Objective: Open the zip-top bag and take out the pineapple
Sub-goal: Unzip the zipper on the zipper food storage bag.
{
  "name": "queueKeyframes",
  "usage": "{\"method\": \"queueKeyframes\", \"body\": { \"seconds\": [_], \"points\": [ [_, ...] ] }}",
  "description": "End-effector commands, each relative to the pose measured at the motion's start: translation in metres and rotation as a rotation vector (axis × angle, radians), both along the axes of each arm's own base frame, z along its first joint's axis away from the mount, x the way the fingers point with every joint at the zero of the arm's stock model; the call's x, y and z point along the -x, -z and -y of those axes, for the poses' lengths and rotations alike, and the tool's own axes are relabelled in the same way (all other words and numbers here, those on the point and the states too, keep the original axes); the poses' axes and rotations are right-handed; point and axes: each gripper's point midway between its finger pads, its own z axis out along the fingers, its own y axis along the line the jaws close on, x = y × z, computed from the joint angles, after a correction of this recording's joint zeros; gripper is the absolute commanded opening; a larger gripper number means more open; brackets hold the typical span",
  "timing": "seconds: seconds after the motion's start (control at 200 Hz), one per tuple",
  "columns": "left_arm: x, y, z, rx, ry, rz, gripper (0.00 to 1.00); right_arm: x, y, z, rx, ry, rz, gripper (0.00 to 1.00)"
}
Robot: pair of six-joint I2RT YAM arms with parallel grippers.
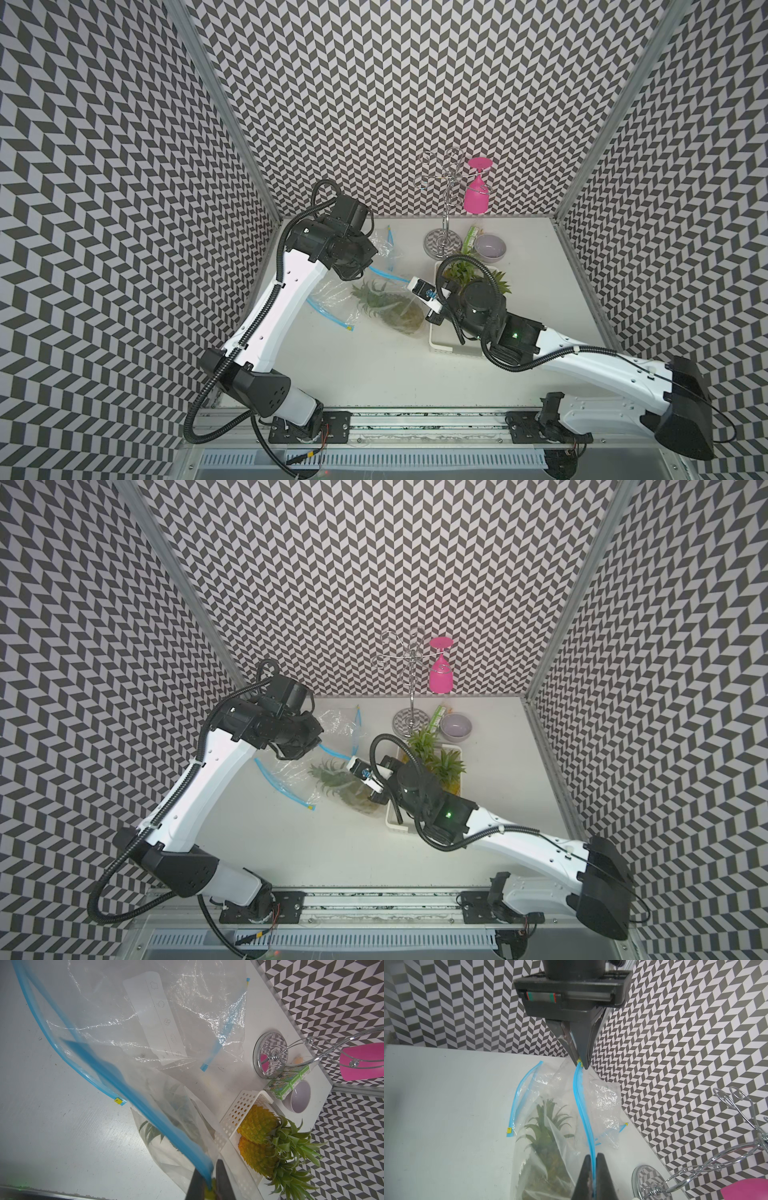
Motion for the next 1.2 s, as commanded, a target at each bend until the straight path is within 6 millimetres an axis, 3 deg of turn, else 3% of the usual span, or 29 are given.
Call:
{"method": "queueKeyframes", "body": {
  "seconds": [0.0,0.215,0.466,1.011,1.197],
  "points": [
    [-0.005,-0.006,-0.003,-0.026,-0.011,0.028,0.00,0.004,-0.026,0.000,-0.066,-0.022,0.028,0.00],
    [-0.015,0.000,-0.011,-0.058,-0.062,0.052,0.00,0.021,-0.043,0.009,-0.150,-0.072,-0.004,0.00],
    [-0.033,0.006,-0.015,-0.039,-0.125,0.073,0.01,0.035,-0.045,0.018,-0.171,-0.106,-0.049,0.00],
    [-0.067,0.001,-0.051,-0.064,-0.209,0.139,0.04,0.042,-0.045,0.029,-0.193,-0.101,-0.094,0.00],
    [-0.074,-0.002,-0.055,-0.057,-0.208,0.157,0.05,0.041,-0.046,0.032,-0.205,-0.089,-0.099,0.00]
  ]
}}
